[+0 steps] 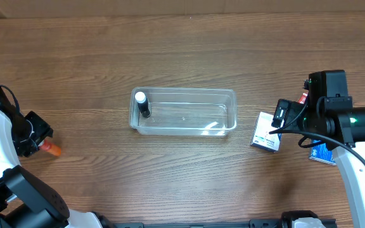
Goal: Pack container
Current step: 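Grasp the orange tube by its white cap with the left gripper, then place the orange tube into the container beside the bottle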
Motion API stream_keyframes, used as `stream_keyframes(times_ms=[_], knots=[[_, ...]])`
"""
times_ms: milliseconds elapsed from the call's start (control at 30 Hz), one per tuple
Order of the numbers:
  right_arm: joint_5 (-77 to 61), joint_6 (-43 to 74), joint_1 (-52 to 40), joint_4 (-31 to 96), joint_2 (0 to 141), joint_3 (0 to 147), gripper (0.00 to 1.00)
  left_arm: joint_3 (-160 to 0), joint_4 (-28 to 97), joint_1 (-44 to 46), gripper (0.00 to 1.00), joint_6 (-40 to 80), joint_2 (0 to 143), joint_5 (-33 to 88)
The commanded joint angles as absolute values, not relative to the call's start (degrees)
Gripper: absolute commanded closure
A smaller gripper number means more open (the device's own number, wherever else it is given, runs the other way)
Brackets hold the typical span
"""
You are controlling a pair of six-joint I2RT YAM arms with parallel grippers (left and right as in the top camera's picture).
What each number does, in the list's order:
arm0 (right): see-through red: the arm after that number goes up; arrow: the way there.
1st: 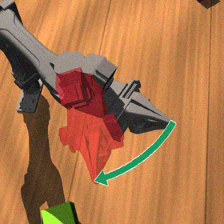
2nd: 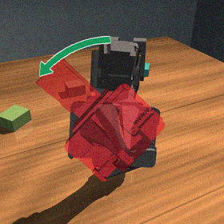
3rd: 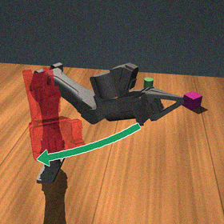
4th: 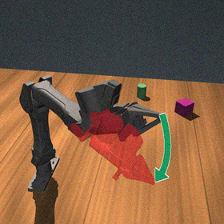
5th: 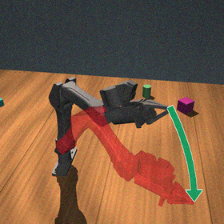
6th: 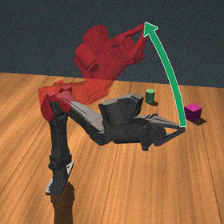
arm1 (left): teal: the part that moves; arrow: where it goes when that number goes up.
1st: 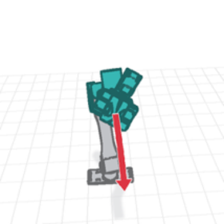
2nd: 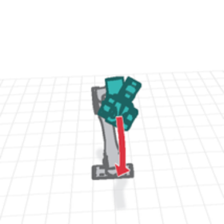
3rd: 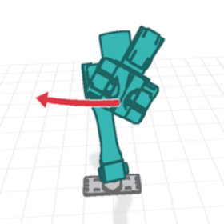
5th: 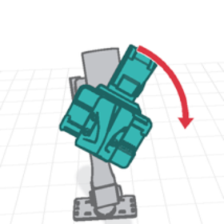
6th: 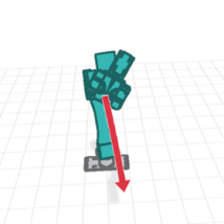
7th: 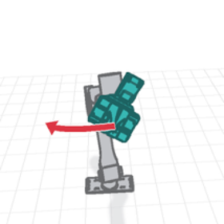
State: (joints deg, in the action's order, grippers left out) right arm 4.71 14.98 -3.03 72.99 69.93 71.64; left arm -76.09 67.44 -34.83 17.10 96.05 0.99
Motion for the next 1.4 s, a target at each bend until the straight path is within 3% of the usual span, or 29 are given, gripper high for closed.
stream_keyframes(times_ms=[0,333,500,733,933,1133,1367], knots=[[4.89,14.98,-2.83,72.75,69.56,72.93,0.0,-75.96,67.2,-34.3,0.51,16.67,95.61,-1.56],[4.89,15.0,-2.83,72.75,69.56,72.93,0.0,-75.96,66.96,-34.3,0.73,16.67,95.61,-1.91],[4.89,14.98,-2.81,72.75,69.56,72.93,0.0,-77.08,67.53,-34.02,0.96,16.69,95.48,-1.72],[4.89,15.0,-2.81,72.75,69.56,72.93,0.0,-89.43,75.22,-25.19,0.96,13.82,90.7,2.94],[4.89,15.0,-2.83,72.75,69.56,72.93,0.0,-105.78,86.63,-5.82,0.96,12.23,89.89,5.82],[4.89,15.0,-2.81,72.75,69.56,72.93,0.0,-107.9,85.19,10.61,0.96,17.08,91.18,4.89],[4.89,15.0,-2.81,72.77,69.56,72.93,0.0,-107.72,89.67,13.87,0.96,21.02,97.97,3.2]])
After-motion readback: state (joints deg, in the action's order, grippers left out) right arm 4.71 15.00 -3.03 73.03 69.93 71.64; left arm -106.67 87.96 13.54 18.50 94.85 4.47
